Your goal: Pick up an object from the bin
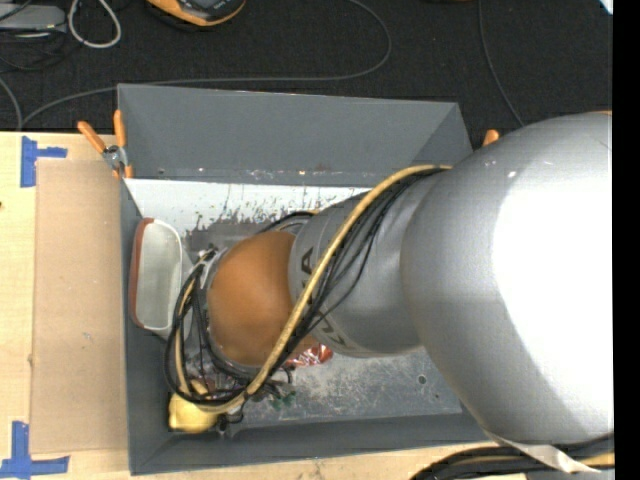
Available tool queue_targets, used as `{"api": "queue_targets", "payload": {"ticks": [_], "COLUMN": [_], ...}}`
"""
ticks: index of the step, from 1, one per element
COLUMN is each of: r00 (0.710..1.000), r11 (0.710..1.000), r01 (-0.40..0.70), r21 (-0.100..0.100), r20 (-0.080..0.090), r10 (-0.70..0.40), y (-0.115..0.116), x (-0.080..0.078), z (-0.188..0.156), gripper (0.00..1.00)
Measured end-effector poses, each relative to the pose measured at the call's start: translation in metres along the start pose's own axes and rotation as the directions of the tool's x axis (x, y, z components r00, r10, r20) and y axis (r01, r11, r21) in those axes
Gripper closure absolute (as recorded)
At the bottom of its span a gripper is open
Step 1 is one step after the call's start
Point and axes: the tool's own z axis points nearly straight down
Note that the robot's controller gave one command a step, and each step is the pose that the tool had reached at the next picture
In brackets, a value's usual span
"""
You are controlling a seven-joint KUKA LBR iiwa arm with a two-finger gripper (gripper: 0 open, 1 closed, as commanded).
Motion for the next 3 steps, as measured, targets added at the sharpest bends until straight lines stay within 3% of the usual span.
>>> {"api": "queue_targets", "payload": {"ticks": [2, 3], "r00": [1.000, 0.965], "r11": [1.000, 0.965], "r01": [-0.002, 0.261], "r21": [0.000, -0.006], "r20": [-0.001, -0.011], "r10": [0.002, -0.261], "y": [0.000, -0.019], "x": [0.000, -0.005], "z": [0.000, 0.005], "gripper": [1.00, 1.00]}}
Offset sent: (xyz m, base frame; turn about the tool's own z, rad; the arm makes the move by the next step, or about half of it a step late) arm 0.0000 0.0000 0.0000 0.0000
